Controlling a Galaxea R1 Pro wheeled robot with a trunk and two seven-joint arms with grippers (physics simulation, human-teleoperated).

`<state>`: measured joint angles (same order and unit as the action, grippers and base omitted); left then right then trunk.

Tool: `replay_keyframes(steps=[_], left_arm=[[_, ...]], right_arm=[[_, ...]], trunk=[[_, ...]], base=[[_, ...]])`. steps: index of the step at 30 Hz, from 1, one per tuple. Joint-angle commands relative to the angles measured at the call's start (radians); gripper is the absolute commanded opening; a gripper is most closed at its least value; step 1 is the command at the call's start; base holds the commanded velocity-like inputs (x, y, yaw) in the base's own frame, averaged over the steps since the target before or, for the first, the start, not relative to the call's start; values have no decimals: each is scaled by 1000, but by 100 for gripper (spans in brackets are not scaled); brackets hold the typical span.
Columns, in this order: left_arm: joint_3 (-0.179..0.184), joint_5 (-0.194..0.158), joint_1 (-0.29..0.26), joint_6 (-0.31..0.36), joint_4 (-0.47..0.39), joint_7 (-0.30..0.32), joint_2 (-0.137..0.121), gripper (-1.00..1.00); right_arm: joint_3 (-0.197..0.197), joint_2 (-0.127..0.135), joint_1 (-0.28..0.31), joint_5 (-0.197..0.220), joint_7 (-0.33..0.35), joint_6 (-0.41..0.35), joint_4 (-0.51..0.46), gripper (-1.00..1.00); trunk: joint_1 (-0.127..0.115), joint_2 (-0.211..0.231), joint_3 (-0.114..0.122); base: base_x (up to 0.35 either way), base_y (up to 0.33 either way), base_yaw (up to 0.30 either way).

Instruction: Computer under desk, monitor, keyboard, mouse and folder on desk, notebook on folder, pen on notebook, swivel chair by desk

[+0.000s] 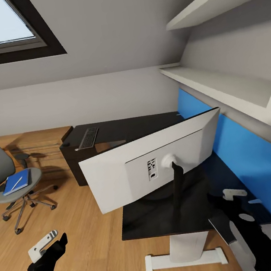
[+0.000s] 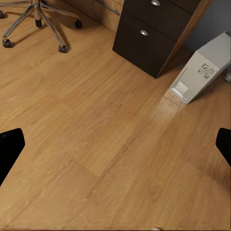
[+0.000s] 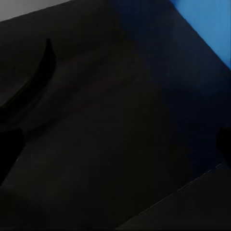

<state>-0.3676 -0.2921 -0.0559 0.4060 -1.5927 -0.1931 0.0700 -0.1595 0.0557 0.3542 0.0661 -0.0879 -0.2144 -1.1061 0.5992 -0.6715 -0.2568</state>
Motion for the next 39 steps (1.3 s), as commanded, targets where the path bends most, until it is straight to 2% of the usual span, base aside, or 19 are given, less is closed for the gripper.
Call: replay_keyframes(steps=[1, 9, 13, 16, 29, 39], left_arm=[[5, -10, -1, 6, 4, -5, 6, 100], [35, -9, -1, 6, 27, -6, 48, 100], [42, -9, -1, 5, 30, -6, 53, 100], [43, -9, -1, 4, 31, -6, 54, 100], [44, -9, -1, 0, 34, -6, 56, 100], [44, -9, -1, 1, 35, -6, 56, 100]], right_arm=[[7, -5, -5, 13, 1, 1, 4, 100], [12, -50, -11, -26, -32, 25, 0, 100], [11, -73, -13, -48, -41, 47, -1, 100], [11, -90, -13, -48, -42, 64, -1, 100], [11, -94, -14, -51, -43, 137, 1, 100], [11, -94, -15, -51, -43, 151, 3, 100]], trunk=[[0, -1, -2], [0, -1, -2], [0, -1, -2], [0, -1, -2], [0, -1, -2], [0, -1, -2]], base=[[0, 0, 0], [0, 0, 0], [0, 0, 0], [0, 0, 0], [-13, 0, 0], [-219, 0, 0]])
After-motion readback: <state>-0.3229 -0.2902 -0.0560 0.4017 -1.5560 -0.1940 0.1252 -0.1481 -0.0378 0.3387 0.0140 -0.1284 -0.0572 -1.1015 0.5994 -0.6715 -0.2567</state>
